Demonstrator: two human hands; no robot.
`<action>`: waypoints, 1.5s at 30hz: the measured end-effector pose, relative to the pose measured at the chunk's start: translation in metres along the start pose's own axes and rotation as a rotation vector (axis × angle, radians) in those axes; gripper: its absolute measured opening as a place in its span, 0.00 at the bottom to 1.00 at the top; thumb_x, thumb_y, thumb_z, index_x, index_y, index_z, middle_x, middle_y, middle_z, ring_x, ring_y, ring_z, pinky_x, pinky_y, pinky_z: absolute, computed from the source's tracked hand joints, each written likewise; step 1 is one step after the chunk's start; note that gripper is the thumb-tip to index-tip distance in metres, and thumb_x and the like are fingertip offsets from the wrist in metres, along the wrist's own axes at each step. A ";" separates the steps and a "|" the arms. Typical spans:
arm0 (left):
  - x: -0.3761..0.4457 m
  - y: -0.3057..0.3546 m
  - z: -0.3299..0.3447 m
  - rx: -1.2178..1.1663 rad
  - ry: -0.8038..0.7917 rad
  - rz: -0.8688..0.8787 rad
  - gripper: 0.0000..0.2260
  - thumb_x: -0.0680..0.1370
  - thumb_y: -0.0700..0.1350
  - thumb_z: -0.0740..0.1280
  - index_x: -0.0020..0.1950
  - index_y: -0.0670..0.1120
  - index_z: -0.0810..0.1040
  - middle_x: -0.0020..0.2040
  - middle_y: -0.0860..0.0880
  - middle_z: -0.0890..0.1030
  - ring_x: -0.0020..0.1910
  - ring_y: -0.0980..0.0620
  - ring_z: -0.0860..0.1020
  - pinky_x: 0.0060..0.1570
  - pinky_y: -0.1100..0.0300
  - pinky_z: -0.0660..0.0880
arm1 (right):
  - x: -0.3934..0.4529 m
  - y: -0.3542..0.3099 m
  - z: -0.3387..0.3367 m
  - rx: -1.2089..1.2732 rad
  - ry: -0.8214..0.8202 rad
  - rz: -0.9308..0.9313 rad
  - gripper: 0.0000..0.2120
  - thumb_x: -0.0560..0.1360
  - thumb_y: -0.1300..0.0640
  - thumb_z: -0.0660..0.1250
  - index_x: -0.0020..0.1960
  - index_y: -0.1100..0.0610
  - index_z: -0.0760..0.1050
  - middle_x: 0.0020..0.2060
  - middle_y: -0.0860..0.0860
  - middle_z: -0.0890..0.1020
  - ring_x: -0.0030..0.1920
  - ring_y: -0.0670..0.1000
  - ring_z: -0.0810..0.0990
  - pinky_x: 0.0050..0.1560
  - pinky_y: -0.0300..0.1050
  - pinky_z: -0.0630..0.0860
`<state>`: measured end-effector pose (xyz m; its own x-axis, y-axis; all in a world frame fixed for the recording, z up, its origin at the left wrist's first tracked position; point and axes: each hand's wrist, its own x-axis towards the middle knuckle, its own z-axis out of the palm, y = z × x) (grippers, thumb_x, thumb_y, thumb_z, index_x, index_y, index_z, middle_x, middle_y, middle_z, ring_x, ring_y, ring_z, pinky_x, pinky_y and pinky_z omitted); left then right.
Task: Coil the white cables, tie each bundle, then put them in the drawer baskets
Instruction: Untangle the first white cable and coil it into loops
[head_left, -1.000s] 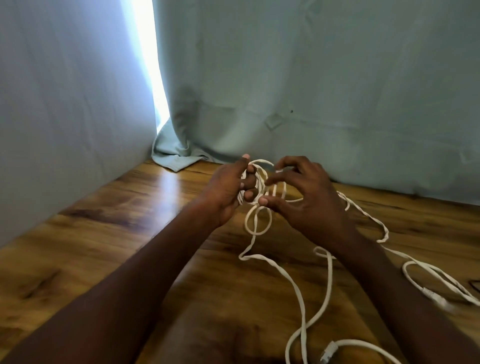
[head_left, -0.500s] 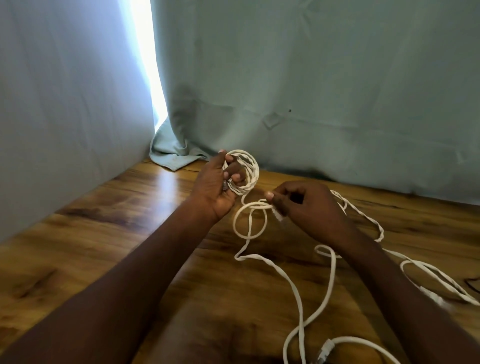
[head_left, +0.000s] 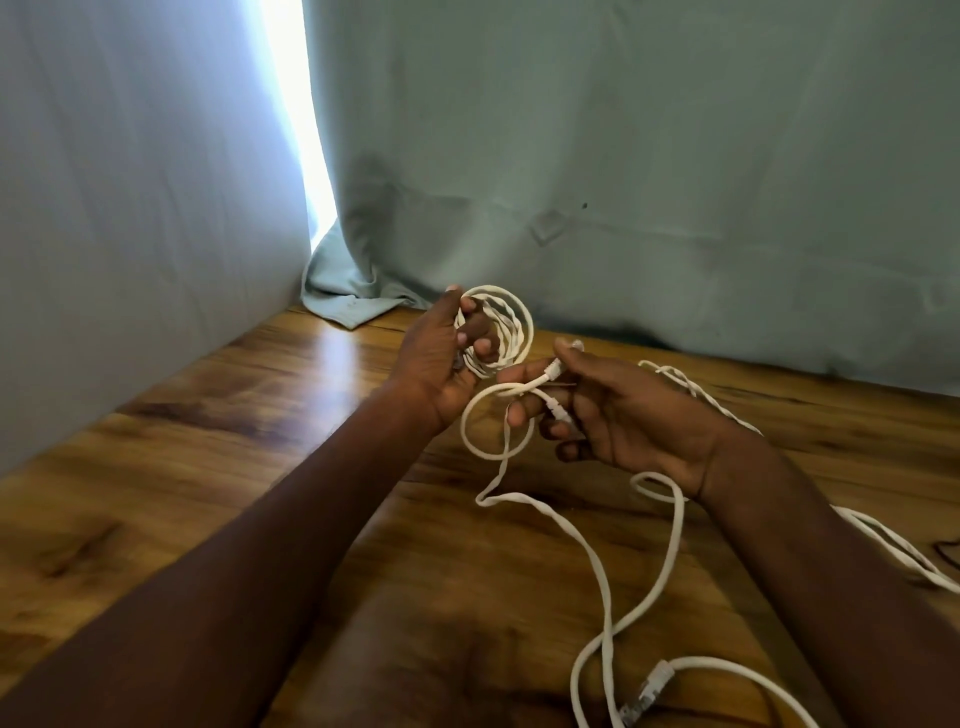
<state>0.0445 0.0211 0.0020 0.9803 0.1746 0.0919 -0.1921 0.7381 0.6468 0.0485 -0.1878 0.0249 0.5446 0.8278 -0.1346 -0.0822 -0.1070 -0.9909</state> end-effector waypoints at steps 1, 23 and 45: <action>0.000 0.000 0.000 0.002 0.002 0.006 0.17 0.86 0.52 0.56 0.39 0.48 0.71 0.22 0.52 0.63 0.22 0.54 0.67 0.44 0.57 0.69 | 0.000 -0.001 -0.003 0.060 -0.031 0.017 0.28 0.85 0.40 0.53 0.68 0.58 0.80 0.51 0.58 0.84 0.37 0.47 0.73 0.40 0.45 0.66; -0.006 0.008 0.001 -0.081 -0.029 -0.003 0.17 0.86 0.49 0.53 0.38 0.48 0.68 0.22 0.53 0.63 0.21 0.56 0.66 0.24 0.67 0.67 | -0.005 -0.001 -0.013 0.259 0.065 -0.074 0.15 0.77 0.43 0.71 0.46 0.56 0.83 0.49 0.55 0.82 0.39 0.49 0.75 0.40 0.45 0.71; 0.013 0.038 -0.041 -0.296 0.494 0.224 0.15 0.83 0.39 0.53 0.36 0.47 0.65 0.22 0.51 0.64 0.21 0.53 0.66 0.24 0.68 0.66 | 0.006 -0.002 -0.010 -0.020 0.670 -0.097 0.14 0.80 0.67 0.57 0.57 0.55 0.77 0.29 0.54 0.82 0.31 0.54 0.85 0.32 0.42 0.76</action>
<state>0.0484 0.0780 -0.0034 0.7919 0.5749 -0.2061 -0.4642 0.7859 0.4086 0.0605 -0.1887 0.0255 0.9492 0.3143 -0.0153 0.0054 -0.0648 -0.9979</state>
